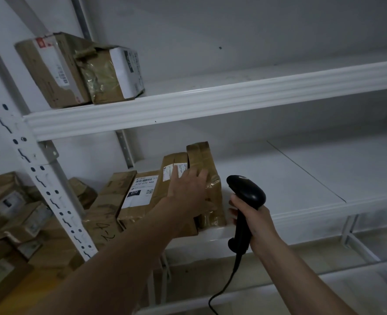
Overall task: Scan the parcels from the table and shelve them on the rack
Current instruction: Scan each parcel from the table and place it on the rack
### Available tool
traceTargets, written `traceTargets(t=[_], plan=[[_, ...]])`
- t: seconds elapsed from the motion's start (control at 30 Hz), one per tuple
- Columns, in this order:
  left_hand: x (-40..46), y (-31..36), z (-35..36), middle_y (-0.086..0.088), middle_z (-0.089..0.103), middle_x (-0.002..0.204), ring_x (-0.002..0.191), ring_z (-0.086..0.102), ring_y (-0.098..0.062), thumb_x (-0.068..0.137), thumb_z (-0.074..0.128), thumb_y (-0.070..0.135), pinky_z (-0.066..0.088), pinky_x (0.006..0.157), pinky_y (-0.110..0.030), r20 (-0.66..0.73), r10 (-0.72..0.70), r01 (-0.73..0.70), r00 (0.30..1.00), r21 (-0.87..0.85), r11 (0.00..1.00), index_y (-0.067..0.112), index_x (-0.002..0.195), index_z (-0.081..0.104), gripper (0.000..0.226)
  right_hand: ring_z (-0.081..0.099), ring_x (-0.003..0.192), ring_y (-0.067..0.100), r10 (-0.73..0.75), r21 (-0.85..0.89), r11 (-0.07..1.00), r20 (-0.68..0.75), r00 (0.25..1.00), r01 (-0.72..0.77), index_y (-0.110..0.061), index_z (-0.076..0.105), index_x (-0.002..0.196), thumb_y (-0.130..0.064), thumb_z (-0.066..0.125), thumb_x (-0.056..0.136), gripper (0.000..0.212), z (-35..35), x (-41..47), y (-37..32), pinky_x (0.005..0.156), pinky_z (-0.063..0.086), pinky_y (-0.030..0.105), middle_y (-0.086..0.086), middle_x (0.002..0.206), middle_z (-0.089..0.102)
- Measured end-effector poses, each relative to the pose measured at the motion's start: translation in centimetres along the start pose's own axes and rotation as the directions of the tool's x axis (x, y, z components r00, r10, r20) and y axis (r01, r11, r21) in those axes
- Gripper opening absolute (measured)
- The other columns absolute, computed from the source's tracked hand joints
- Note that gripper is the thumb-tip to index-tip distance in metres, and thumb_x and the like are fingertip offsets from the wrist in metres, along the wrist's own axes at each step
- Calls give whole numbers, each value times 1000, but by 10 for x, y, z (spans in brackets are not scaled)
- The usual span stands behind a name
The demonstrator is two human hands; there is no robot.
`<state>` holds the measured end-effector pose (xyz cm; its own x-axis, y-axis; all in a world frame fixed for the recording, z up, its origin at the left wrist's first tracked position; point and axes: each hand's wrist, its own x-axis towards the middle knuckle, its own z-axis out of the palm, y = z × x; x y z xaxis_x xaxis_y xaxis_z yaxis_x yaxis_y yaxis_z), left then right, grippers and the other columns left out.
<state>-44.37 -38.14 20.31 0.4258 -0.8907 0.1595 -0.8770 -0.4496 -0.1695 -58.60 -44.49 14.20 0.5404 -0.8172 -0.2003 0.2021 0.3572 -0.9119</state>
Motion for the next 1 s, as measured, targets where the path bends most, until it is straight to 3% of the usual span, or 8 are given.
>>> traceTargets(t=[0.2, 0.27, 0.33, 0.4, 0.53, 0.77, 0.9, 1.0], plan=[[-34, 2, -2, 0, 47, 137, 128, 40, -20, 87, 65, 40, 27, 111, -35, -162, 20, -64, 987, -270, 961, 23, 141, 39, 63, 61, 75, 24, -76, 14, 997, -5, 997, 76, -5, 69, 93, -16, 75, 82, 17, 9, -27, 3, 72, 50, 33, 12, 79, 66], [-54, -2, -8, 3, 56, 118, 110, 51, -14, 90, 62, 35, 41, 93, -27, -266, -57, -61, 962, -415, 908, 23, 125, 52, 37, 60, 71, 23, -78, 23, 997, 6, 997, 78, -3, 68, 96, -16, 75, 81, 21, 17, -38, 6, 70, 51, 33, 12, 75, 66], [-81, -13, -14, 8, 58, 86, 79, 56, -7, 97, 52, 34, 41, 66, -18, -317, -142, -39, 938, -503, 863, 23, 96, 56, 12, 59, 64, 20, -68, 26, 997, 33, 997, 67, -3, 68, 95, -14, 75, 81, 20, 30, -52, 14, 66, 50, 31, 10, 69, 65], [-113, -31, -10, 8, 52, 67, 59, 50, -4, 100, 44, 31, 33, 52, -18, -269, -216, 12, 939, -600, 800, 24, 77, 48, 25, 57, 58, 18, -45, 24, 999, 76, 996, 44, -2, 68, 94, -12, 74, 81, 18, 51, -70, 27, 61, 48, 29, 9, 63, 62], [-185, -92, 21, 3, 47, 58, 54, 45, -14, 97, 45, 20, 36, 53, -29, -115, -333, 141, 936, -743, 654, 21, 61, 41, 36, 55, 54, 18, 14, 0, 1000, 184, 983, -14, -3, 68, 88, -11, 75, 79, 13, 105, -106, 68, 56, 46, 28, 10, 62, 60], [-297, -226, 81, 0, 41, 59, 51, 34, -12, 96, 45, 18, 30, 49, -25, 173, -528, 435, 831, -795, 424, 16, 63, 40, 33, 54, 56, 19, 162, -127, 984, 341, 926, -126, -3, 67, 88, -9, 74, 80, 12, 225, -160, 149, 57, 46, 29, 10, 64, 60], [-354, -296, 101, -2, 51, 69, 56, 41, -13, 100, 41, 21, 31, 51, -24, 237, -587, 540, 774, -732, 417, 4, 86, 64, 32, 55, 57, 20, 218, -201, 969, 401, 890, -146, -7, 67, 81, -14, 78, 78, 13, 287, -188, 199, 58, 46, 31, 8, 64, 60], [-392, -336, 107, 5, 57, 79, 59, 47, -8, 101, 37, 17, 35, 47, -20, 299, -579, 593, 758, -685, 423, 16, 102, 68, 30, 55, 57, 21, 236, -216, 964, 409, 882, -158, -7, 67, 82, -14, 78, 77, 14, 326, -203, 225, 60, 46, 33, 7, 62, 61]])
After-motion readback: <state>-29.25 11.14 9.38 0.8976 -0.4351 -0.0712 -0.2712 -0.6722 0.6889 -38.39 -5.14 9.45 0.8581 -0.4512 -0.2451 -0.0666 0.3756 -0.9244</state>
